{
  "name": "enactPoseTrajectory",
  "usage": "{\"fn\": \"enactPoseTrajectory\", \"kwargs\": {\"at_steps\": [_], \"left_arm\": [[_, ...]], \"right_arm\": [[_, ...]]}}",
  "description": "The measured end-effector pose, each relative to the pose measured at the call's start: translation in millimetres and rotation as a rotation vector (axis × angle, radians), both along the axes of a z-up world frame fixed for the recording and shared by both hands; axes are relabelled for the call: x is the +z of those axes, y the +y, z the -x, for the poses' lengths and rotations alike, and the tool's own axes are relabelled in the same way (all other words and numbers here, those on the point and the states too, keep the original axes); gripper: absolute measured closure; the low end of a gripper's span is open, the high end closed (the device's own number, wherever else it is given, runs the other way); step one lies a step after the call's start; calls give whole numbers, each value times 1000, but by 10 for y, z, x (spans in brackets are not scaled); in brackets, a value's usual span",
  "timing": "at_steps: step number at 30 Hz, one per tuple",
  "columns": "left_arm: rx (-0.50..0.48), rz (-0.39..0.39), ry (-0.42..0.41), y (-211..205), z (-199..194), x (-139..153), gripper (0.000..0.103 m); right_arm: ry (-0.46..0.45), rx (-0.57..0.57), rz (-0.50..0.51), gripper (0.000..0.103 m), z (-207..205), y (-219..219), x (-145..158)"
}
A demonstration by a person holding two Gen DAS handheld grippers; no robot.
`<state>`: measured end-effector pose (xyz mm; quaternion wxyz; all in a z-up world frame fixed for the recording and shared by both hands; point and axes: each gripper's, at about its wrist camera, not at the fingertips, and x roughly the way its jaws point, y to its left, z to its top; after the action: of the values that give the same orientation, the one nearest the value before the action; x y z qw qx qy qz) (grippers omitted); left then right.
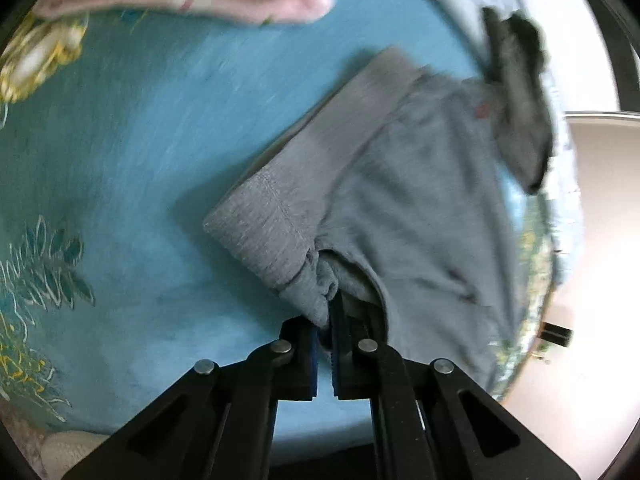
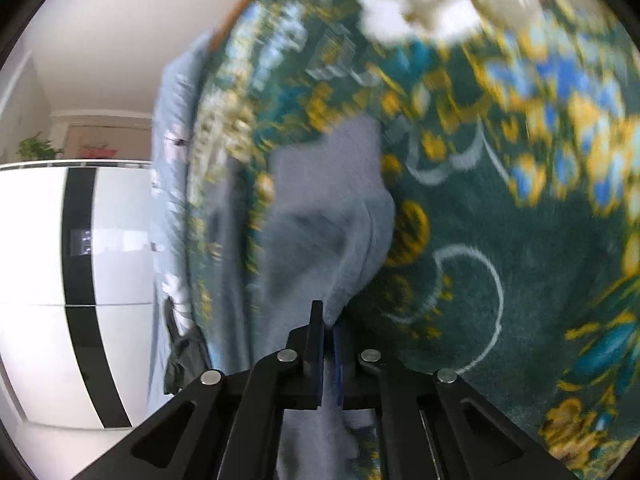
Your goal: Fold clothes
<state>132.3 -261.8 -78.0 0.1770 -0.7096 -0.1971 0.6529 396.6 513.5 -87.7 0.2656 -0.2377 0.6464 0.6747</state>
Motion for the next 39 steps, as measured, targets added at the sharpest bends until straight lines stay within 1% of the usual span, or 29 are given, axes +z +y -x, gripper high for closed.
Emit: {"fn": "enactPoseTrajectory", "kwargs": {"at_steps": [2,5,7,9,10,13,17,18,20,23,24,25,26,28,31,33,36,39], "left_arm": [[-10,-37,40,75,78,194,99],[-56,-16,39,-31,-60,219,99],[-55,16,-39,-141,-94,71,99],[-26,15,-96,-224,-159,-67,99],[29,11,-105,-222,-172,-81,99],[50,-20,-114,-169,-128,-41,99],[53,-95,-74,-82,115,211,99],[43,-101,-59,-8,183,246,99],[31,-95,-50,-7,273,242,99],[71,-72,-131,-27,313,30,99],[83,-73,-155,-27,314,-20,99],[118,-84,-172,-37,317,-42,99],[132,-99,-183,-26,337,-47,99],[131,-129,-188,6,402,42,99],[128,-169,-162,90,557,213,99],[138,-196,-158,140,677,301,99],[156,-249,-161,181,851,450,99],[181,-289,-140,253,1054,602,99]], "right_arm": [[27,22,-38,100,-25,-18,177],[-28,63,-85,100,-86,-78,275],[-58,53,-73,100,-184,-85,238],[-53,30,-61,100,-281,-68,228],[-53,26,-62,100,-302,-62,250],[-57,28,-84,100,-321,-47,371],[-34,41,-129,100,-230,-45,625],[-36,47,-138,100,-177,-47,672],[-49,66,-155,100,-48,-56,761],[-79,80,-163,100,133,-60,807],[-82,79,-165,100,180,-60,822],[-81,76,-168,100,219,-58,842],[-81,75,-170,100,258,-49,858],[-85,78,-176,100,355,-27,905],[-78,83,-187,100,548,16,1009],[-79,93,-196,100,710,44,1077],[-85,125,-220,100,1046,91,1195],[-106,172,-248,100,1456,144,1273]]}}
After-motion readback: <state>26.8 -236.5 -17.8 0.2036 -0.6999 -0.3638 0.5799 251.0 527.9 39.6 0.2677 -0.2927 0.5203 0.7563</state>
